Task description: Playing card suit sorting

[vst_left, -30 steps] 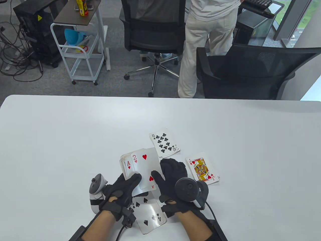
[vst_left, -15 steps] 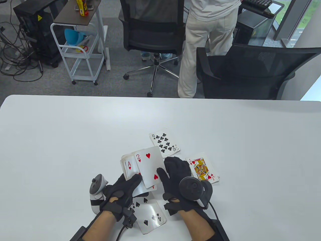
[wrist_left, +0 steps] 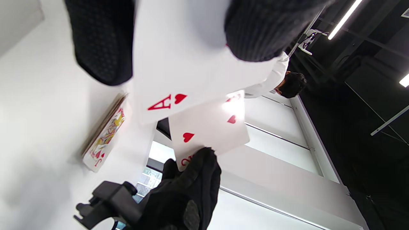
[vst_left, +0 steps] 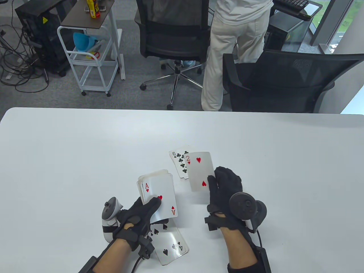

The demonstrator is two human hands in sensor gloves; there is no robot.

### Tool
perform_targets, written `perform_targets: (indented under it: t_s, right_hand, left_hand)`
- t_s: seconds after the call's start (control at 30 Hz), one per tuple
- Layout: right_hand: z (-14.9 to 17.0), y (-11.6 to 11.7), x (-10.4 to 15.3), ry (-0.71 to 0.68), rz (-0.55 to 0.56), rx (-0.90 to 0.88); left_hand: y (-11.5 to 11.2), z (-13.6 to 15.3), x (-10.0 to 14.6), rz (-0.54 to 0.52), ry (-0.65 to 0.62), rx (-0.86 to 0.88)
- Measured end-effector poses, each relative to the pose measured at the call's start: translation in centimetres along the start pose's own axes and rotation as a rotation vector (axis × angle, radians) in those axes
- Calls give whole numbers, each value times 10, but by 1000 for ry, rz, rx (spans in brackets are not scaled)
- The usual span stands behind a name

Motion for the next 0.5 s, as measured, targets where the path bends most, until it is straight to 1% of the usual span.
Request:
perform_targets:
  t_s: [0.03, 0.1, 0.2, 0.27, 0.3, 0.37, 0.5]
  right_hand:
    - [11, -6, -2, 38, 2, 12]
    - [27, -16, -3, 85, 56, 32]
    - [47, -28, -5, 148, 61, 58]
    - [56, -30, -8, 207, -2, 80]
    - [62, -28, -10, 262, -84, 120]
    - [70, -22, -12, 313, -197, 160]
    - [77, -11, -15, 343, -289, 162]
  left_hand:
    - [-1, 1, 0, 4, 3, -5]
    - [-2, 2, -1, 9, 5, -11]
    - [-3, 1, -1, 10, 1, -19]
    - [-2, 3, -1, 13, 7, -19]
    - [-2, 3, -1, 13, 9, -22]
    - [-2, 3, -1, 11, 9, -25]
    - [-3, 3, -1, 14, 11, -29]
Point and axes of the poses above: the tracker on the back of each hand, its own z axis roughly to the little-finger side, its own x axis roughly from the fingertips to the wrist, y = z × x, the point moved 3 cm from there along -x, roughly from the wrist to the fingertips, and after that the axes turned 12 degrees about -z, right-handed, at the moved point
